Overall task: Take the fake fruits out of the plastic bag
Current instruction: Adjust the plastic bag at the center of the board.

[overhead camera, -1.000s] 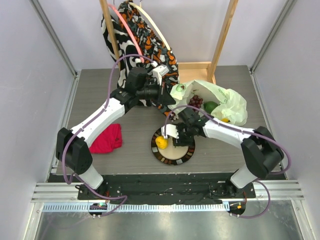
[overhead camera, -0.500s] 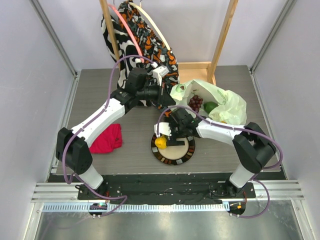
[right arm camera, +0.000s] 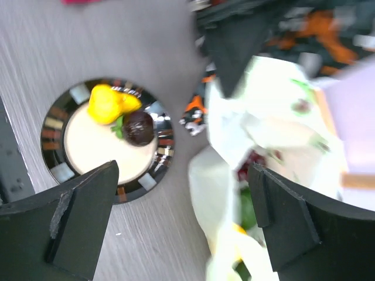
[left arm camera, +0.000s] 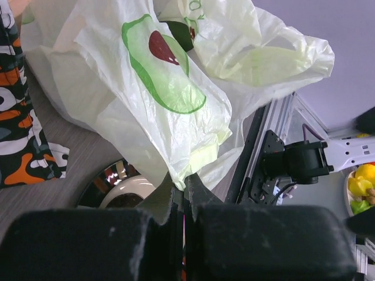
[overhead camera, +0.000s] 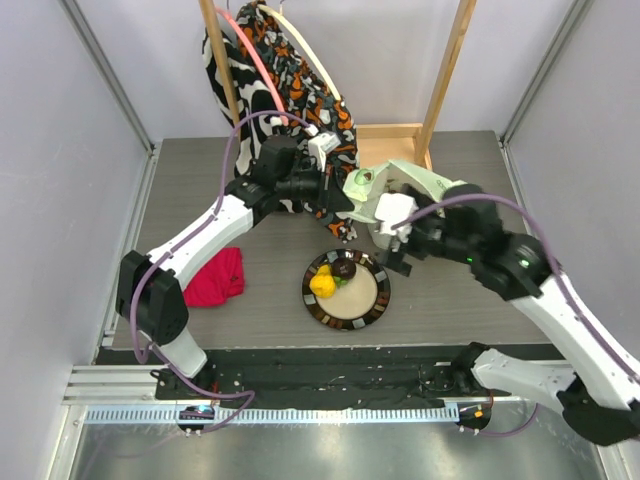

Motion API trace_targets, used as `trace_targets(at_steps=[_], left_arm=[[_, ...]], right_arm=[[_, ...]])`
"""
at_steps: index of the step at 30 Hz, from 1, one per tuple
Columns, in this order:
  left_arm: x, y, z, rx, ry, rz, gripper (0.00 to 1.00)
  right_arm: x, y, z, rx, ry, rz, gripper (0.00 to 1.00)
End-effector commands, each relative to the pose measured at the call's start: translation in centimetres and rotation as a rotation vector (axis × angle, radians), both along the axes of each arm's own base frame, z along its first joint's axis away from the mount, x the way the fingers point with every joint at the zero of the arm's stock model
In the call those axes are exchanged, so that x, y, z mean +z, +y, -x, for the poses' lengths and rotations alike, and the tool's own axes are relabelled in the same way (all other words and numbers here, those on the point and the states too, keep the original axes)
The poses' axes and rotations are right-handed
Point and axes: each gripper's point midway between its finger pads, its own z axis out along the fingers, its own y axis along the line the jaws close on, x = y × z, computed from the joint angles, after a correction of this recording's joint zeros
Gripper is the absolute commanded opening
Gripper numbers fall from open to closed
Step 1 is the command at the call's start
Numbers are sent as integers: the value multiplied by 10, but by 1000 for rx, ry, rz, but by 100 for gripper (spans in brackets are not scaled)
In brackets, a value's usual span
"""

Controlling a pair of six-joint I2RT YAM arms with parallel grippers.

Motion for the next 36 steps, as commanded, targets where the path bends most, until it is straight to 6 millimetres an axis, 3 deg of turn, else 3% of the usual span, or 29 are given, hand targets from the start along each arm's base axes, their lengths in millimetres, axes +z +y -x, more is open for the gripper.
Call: trace_targets(at_steps=[1, 5, 8, 11, 13, 17, 22, 24, 26, 29, 32, 33, 36], left_arm=[[11, -5, 8, -40, -27, 33, 0], [3, -6, 20, -78, -29, 11, 0], [-5, -9, 32, -110, -25, -17, 0], [-10, -9, 43, -131, -21, -28, 0], [-14, -7, 50, -146, -21, -43, 0], [-20, 0, 58, -151, -15, -61, 0], [-4, 6, 65, -166, -53, -51, 0], [-2, 10, 61, -145, -69, -63, 0], [-7, 15, 55, -115, -81, -89, 0], [-14, 19, 54, -109, -72, -103, 0], [-17, 18, 55, -117, -71, -102, 0], [-19, 18, 54, -117, -67, -104, 0], [-25, 19, 54, -117, -58, -115, 0]], right_arm=[[-12, -32, 19, -141, 146, 7, 100], [-15, -37, -4, -239, 122, -52, 92], [-18, -31, -27, -296, 166, -138, 67], [-29, -31, -50, -339, 232, -183, 33], [-29, -32, -61, -354, 257, -210, 21], [-46, -34, -76, -389, 275, -203, 20], [-95, -50, -80, -475, 322, -128, 19], [-109, -54, -73, -452, 336, -86, 24], [-121, -52, -50, -366, 409, -31, 32], [-117, -57, -27, -312, 455, 24, 43], [-82, -59, -24, -320, 405, -21, 50], [-58, -57, -28, -313, 359, -63, 50], [-22, -52, -29, -276, 299, -112, 49]])
